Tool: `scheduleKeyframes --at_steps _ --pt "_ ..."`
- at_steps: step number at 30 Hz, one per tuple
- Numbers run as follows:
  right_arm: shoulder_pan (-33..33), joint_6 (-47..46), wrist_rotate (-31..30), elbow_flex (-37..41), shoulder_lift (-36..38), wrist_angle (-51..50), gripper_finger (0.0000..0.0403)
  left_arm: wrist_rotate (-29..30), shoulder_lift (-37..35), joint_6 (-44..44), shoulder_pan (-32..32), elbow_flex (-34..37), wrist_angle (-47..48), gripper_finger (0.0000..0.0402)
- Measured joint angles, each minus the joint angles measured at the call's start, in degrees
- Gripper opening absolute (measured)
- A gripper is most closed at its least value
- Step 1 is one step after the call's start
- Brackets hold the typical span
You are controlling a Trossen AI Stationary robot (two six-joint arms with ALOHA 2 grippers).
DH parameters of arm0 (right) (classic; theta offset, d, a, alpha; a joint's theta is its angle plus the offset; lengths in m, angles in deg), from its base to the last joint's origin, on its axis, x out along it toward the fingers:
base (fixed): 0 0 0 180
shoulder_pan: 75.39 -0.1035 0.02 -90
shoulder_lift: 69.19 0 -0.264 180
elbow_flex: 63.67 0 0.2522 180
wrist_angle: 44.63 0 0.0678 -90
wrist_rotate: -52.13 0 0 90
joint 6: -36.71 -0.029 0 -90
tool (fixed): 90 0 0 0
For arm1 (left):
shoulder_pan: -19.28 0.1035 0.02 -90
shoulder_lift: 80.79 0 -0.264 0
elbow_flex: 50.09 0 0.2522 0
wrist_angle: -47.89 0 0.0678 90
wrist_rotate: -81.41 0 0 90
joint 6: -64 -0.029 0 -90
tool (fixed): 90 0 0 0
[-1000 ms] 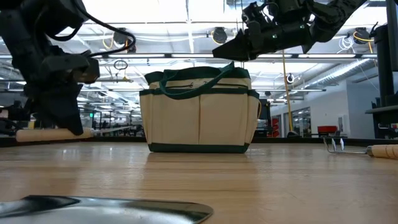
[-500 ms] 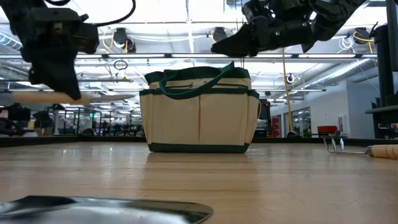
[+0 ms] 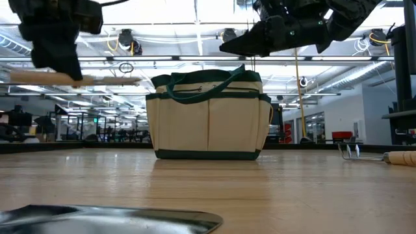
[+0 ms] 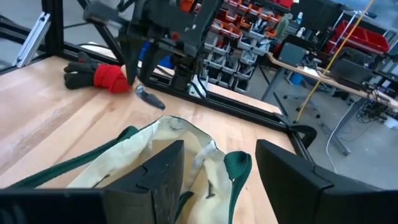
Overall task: Pick & Place Garden tools in Gardening bag
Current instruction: Put the top left brown trowel into the brown gardening bag
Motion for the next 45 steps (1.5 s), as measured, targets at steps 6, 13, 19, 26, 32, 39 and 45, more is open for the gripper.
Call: scheduleKeyframes --at_steps 6,13,19,26,32,39,45 --pt "-1.4 5.8 0.0 0.0 0.0 -0.3 0.0192 0.7 0.0 -6.9 0.9 -1.8 -5.9 0.0065" --pt "-3.9 9.6 0.0 0.0 0.0 -0.3 0.0191 0.5 0.0 -16.2 3.6 -2.8 -12.2 0.0065" --pt "-5.1 11.2 0.0 0.0 0.0 -0.3 0.0187 -6.5 0.4 -19.8 9.1 -2.8 -16.4 0.0065" --pt "-6.1 14.5 0.0 0.0 0.0 -0.2 0.0182 -18.2 1.4 -24.3 17.0 -2.9 -23.8 0.0065" --pt "-6.8 18.8 0.0 0.0 0.0 1.4 0.0174 -27.2 4.5 -23.0 22.2 -2.8 -28.4 0.0065" --pt "-6.8 19.6 0.1 0.0 0.1 1.7 0.0177 -41.9 10.6 -24.3 26.7 -2.9 -38.7 0.0065" --pt "-6.9 19.3 4.2 0.0 0.1 0.7 0.0176 -47.6 12.0 -24.7 30.8 -2.7 -39.9 0.0065"
